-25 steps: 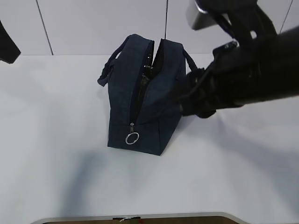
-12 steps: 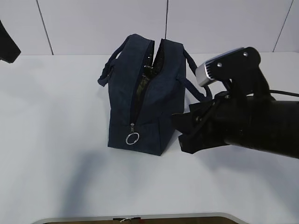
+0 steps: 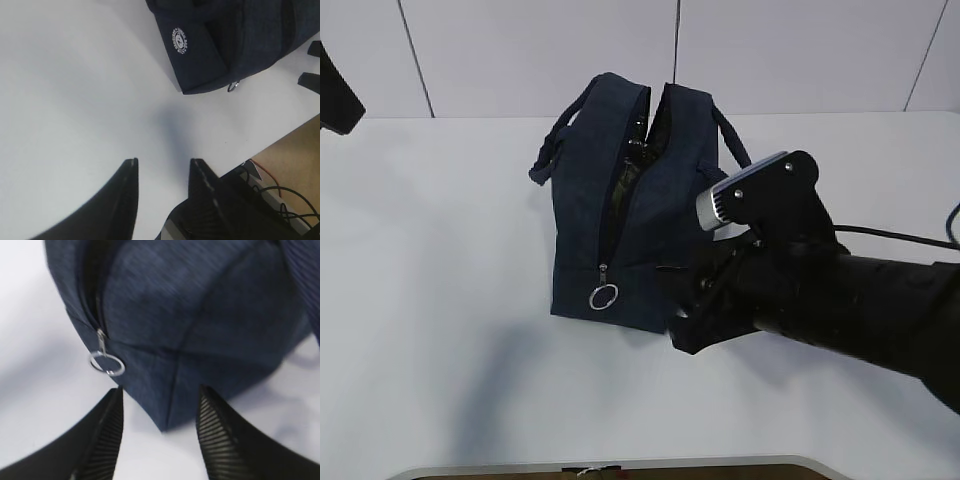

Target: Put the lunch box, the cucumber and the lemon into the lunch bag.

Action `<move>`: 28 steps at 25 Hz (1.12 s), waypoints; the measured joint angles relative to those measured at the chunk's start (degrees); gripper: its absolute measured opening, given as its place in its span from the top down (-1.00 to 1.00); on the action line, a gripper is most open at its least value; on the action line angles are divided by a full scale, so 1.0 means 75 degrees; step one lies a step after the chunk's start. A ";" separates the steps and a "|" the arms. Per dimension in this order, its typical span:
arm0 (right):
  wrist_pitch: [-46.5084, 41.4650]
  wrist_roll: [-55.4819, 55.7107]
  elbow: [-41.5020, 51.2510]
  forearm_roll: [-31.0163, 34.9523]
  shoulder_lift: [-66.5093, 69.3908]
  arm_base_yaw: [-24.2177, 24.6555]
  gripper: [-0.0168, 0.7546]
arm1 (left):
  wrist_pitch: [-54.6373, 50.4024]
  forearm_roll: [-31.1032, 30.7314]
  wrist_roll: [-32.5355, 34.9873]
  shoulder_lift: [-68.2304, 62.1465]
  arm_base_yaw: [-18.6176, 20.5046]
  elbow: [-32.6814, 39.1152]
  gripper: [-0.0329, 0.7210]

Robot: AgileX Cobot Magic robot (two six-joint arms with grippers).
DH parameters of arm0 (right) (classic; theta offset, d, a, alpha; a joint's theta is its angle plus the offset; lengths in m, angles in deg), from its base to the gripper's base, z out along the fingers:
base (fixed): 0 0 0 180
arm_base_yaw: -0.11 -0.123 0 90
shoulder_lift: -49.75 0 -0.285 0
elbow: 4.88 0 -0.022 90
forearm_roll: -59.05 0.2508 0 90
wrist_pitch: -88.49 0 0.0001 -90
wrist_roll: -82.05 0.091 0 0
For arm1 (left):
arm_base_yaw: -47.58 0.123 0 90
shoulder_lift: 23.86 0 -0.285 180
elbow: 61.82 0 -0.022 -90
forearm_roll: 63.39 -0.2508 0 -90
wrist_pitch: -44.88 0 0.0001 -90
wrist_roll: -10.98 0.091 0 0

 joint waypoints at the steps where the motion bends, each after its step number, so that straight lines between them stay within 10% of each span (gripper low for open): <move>1: 0.0501 0.0118 0.0095 -0.0263 0.0113 0.0000 -0.04 | 0.0000 0.0000 -0.0023 0.0000 0.0000 0.0000 0.27; 13: 0.3957 0.0737 0.0619 -0.1356 0.1822 0.0000 -0.04 | 0.0000 0.0011 -0.0178 0.0000 0.0000 0.0000 0.27; 28: 0.5404 0.0859 0.0543 -0.1996 0.3051 0.0000 -0.04 | 0.0000 0.0063 -0.0421 0.0000 0.0000 0.0000 0.27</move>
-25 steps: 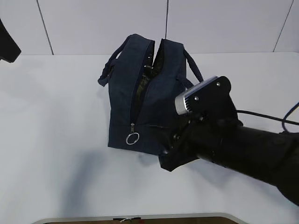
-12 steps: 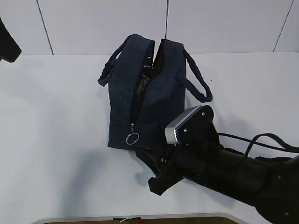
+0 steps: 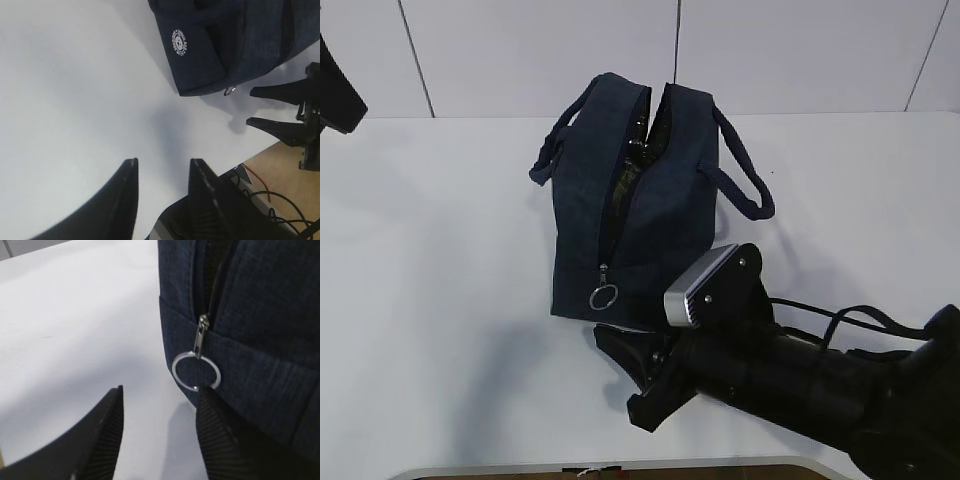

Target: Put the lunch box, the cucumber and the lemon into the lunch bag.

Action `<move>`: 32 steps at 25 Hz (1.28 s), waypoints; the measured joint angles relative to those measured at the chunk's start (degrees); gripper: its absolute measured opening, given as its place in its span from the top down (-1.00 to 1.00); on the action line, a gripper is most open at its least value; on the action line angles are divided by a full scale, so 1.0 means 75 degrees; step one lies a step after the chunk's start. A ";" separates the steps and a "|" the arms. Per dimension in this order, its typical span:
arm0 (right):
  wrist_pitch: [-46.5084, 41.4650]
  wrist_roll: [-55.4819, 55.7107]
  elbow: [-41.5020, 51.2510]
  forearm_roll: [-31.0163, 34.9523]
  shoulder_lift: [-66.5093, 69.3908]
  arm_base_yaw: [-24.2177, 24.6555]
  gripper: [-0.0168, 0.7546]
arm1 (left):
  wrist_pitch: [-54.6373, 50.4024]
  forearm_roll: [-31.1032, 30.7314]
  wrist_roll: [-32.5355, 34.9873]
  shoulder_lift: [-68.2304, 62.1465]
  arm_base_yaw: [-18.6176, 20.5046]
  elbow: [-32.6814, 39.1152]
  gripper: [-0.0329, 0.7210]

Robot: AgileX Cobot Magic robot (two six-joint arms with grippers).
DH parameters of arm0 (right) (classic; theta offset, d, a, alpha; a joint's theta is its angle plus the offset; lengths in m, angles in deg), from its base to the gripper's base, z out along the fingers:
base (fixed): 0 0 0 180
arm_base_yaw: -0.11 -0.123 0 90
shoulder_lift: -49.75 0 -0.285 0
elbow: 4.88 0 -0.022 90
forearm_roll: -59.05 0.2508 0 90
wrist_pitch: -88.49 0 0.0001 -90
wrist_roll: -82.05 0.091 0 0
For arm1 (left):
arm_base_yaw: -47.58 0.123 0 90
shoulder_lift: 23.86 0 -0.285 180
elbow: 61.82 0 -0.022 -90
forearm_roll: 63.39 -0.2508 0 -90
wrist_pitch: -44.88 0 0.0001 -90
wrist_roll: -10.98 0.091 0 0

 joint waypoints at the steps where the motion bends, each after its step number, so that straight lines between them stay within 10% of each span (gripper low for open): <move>1: 0.0015 0.0016 -0.0068 -0.0017 0.0046 0.0000 -0.04 | 0.0000 0.0015 0.0000 0.0000 0.0000 0.0000 0.27; 32: -0.1573 0.0239 -0.1464 0.0124 0.0395 0.0000 -0.04 | 0.0000 0.0026 -0.0019 0.0000 0.0000 0.0000 0.27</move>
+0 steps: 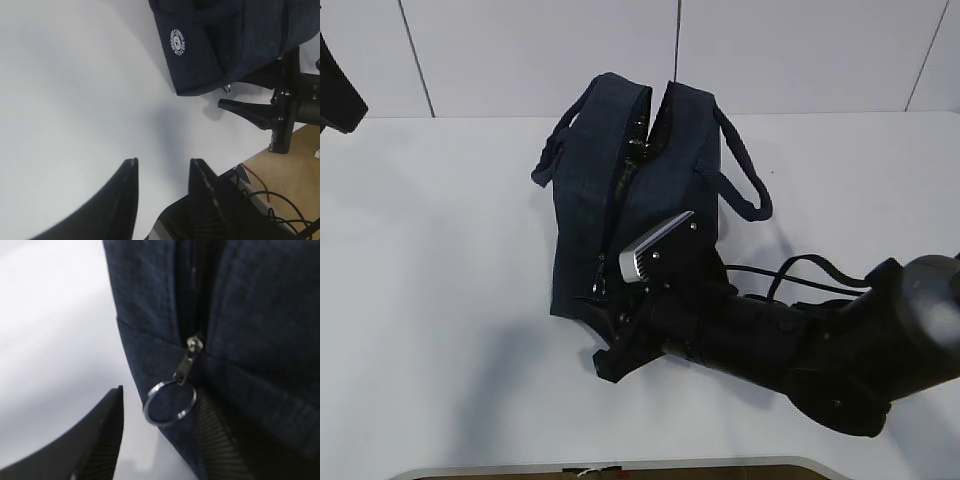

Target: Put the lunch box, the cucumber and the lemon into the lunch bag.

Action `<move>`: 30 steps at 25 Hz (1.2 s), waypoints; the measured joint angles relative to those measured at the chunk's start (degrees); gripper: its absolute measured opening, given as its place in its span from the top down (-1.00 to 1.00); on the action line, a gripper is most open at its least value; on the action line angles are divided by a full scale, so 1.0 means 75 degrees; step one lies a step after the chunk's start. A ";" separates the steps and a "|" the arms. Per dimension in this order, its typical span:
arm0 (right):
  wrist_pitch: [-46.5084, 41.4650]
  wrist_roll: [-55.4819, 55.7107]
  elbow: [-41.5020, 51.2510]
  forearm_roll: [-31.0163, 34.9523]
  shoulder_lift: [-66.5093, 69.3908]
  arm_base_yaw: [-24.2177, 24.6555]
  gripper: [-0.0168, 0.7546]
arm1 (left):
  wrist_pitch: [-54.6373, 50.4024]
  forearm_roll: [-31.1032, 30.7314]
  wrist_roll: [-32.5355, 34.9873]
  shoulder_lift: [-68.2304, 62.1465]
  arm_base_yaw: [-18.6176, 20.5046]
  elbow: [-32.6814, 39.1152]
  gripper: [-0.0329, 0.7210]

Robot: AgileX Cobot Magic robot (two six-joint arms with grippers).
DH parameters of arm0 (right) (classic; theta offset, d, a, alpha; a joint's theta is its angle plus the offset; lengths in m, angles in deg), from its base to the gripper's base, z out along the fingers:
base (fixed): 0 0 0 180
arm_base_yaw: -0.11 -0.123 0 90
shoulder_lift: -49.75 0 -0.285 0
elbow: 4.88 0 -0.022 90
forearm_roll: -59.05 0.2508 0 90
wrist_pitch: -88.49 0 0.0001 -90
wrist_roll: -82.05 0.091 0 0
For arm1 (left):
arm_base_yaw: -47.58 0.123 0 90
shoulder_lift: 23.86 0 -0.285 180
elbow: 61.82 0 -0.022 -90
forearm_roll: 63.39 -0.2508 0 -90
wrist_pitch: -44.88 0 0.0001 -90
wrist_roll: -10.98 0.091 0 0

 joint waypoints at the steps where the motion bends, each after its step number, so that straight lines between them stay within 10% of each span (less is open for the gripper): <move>1: -0.0013 0.0014 -0.0053 -0.0063 0.0000 0.0000 -0.04 | 0.0000 0.0000 0.0000 0.0000 0.0000 0.0000 0.27; 30: -0.0101 0.0347 -0.0249 -0.0629 0.0277 0.0000 -0.04 | 0.0000 0.0000 0.0000 0.0000 0.0000 0.0000 0.27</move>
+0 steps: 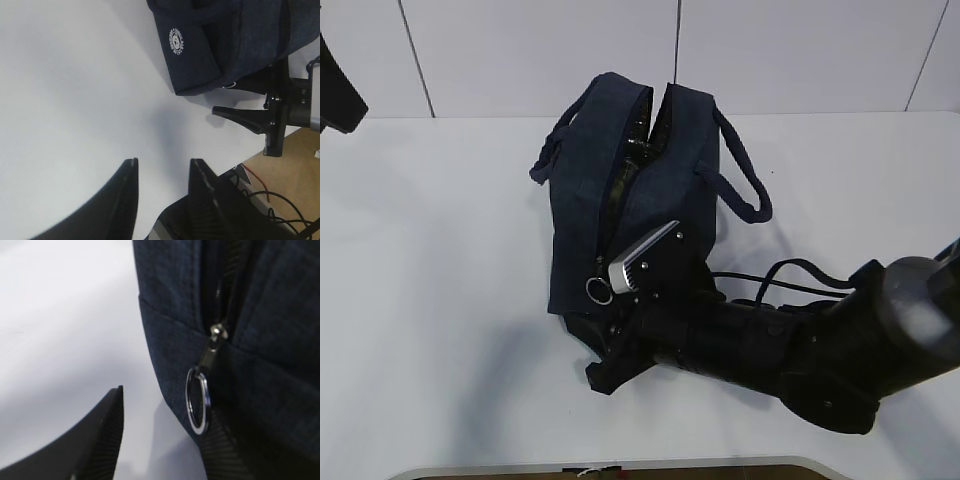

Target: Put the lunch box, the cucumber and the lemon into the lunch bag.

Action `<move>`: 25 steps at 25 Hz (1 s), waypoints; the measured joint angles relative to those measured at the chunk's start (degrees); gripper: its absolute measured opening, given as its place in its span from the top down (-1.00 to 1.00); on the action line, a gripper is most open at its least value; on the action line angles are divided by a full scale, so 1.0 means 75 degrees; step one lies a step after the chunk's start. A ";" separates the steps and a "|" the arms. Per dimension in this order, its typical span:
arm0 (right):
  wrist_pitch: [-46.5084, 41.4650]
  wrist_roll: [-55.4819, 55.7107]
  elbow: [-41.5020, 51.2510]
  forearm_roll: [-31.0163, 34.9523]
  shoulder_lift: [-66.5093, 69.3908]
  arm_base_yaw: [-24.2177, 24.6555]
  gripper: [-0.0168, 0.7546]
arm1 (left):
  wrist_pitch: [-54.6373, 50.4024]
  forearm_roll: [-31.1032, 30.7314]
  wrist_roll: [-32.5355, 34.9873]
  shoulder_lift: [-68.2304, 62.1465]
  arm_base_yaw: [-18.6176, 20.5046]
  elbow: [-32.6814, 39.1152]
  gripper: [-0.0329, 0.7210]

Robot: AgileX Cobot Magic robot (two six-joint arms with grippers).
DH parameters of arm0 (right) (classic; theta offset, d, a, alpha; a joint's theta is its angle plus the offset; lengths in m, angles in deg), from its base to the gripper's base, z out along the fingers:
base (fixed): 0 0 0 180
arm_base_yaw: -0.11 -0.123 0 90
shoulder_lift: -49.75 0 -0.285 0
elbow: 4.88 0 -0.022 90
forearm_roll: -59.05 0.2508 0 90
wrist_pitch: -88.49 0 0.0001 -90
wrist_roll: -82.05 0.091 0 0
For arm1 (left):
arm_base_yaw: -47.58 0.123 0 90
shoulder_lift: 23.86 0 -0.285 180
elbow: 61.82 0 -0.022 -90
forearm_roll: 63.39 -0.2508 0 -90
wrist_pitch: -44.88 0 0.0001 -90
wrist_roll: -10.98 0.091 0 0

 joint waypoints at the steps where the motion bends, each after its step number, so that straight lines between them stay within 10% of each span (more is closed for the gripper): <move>1: 0.0039 0.0000 0.0000 0.0016 0.0014 0.0000 -0.04 | 0.0000 0.0000 0.0000 0.0000 0.0000 0.0000 0.27; 25: 0.0333 0.0000 0.0000 0.0593 0.0029 -0.0012 0.35 | 0.0000 0.0035 0.0000 0.0017 0.0000 0.0000 0.27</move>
